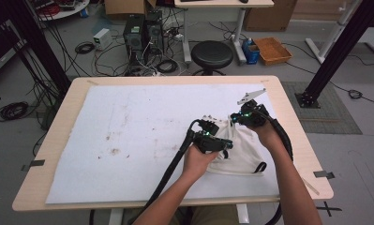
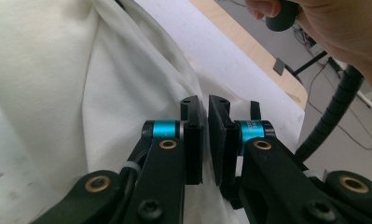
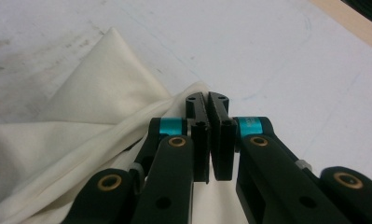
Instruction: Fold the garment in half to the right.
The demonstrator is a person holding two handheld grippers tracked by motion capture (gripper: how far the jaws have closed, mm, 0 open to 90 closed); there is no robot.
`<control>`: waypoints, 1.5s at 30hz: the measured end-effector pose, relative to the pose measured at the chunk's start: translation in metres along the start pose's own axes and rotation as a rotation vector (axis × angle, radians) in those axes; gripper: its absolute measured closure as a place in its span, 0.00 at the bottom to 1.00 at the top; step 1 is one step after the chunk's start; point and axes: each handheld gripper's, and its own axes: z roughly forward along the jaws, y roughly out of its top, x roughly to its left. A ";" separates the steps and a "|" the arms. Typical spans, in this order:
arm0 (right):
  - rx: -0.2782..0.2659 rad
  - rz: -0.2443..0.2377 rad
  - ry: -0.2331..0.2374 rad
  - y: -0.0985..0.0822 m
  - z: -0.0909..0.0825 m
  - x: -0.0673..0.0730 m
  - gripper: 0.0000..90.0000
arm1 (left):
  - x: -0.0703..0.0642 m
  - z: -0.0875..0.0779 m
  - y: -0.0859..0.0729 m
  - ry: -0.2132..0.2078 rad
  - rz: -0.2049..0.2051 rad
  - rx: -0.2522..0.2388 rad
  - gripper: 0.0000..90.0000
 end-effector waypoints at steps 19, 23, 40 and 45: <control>0.046 0.072 -0.069 -0.037 -0.003 -0.019 0.98 | -0.017 0.051 0.009 -0.032 -0.043 0.045 0.93; 0.048 0.082 -0.069 -0.042 -0.003 -0.020 0.98 | -0.018 0.057 0.009 -0.038 -0.059 0.047 0.92; -0.013 0.122 -0.139 -0.067 -0.041 -0.019 0.73 | 0.032 -0.032 0.006 0.128 -0.003 -0.086 0.43; 0.051 0.092 -0.085 -0.067 -0.049 -0.004 0.68 | 0.050 -0.057 -0.008 0.242 0.038 -0.028 0.42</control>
